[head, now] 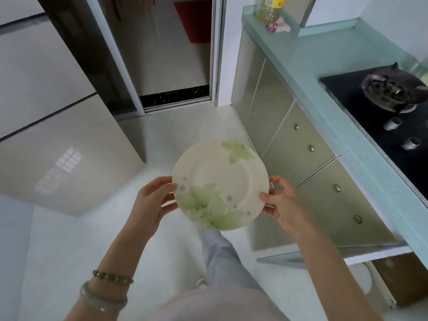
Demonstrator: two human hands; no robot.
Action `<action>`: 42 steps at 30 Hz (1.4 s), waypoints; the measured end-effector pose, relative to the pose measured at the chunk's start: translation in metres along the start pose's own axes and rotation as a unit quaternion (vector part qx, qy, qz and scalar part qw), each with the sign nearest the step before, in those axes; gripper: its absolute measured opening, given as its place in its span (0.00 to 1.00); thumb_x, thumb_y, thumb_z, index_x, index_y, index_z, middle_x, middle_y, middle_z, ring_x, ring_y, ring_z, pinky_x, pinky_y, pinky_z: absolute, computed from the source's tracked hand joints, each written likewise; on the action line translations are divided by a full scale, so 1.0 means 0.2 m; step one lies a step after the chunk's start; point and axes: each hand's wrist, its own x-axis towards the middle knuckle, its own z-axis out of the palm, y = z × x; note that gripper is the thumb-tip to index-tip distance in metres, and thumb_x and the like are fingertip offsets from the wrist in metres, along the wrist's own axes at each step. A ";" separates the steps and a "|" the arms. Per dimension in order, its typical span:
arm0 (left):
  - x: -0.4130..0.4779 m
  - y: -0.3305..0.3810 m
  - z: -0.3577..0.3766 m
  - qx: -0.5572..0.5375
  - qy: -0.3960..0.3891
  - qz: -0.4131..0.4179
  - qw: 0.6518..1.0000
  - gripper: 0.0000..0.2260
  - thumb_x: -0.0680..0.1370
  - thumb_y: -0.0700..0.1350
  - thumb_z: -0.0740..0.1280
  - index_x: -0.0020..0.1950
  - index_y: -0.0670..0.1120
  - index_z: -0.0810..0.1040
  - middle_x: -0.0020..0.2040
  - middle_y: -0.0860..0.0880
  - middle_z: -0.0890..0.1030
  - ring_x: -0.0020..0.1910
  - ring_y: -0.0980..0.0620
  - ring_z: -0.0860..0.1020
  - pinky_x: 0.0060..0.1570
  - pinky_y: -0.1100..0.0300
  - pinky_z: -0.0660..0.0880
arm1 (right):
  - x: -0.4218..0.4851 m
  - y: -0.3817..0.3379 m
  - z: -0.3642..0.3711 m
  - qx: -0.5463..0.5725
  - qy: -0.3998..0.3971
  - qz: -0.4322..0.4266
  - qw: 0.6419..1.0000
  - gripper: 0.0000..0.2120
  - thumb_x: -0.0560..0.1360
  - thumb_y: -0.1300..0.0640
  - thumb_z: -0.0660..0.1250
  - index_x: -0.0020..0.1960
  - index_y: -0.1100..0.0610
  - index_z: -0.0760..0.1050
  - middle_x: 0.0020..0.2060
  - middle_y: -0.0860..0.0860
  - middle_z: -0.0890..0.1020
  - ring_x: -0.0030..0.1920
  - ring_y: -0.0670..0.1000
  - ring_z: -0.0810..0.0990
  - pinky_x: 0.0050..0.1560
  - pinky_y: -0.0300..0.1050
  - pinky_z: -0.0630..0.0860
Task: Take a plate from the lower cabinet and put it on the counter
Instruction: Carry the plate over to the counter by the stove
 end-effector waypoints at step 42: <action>3.11 1.48 1.22 0.150 -0.253 -0.043 0.955 0.14 0.76 0.35 0.65 0.38 0.52 0.84 0.39 0.50 0.85 0.36 0.52 0.84 0.33 0.57 0.79 | 2.22 -1.51 0.07 0.166 0.287 -0.033 0.943 0.17 0.73 0.72 0.64 0.59 0.59 0.71 0.48 0.63 0.82 0.45 0.59 0.82 0.50 0.60 0.80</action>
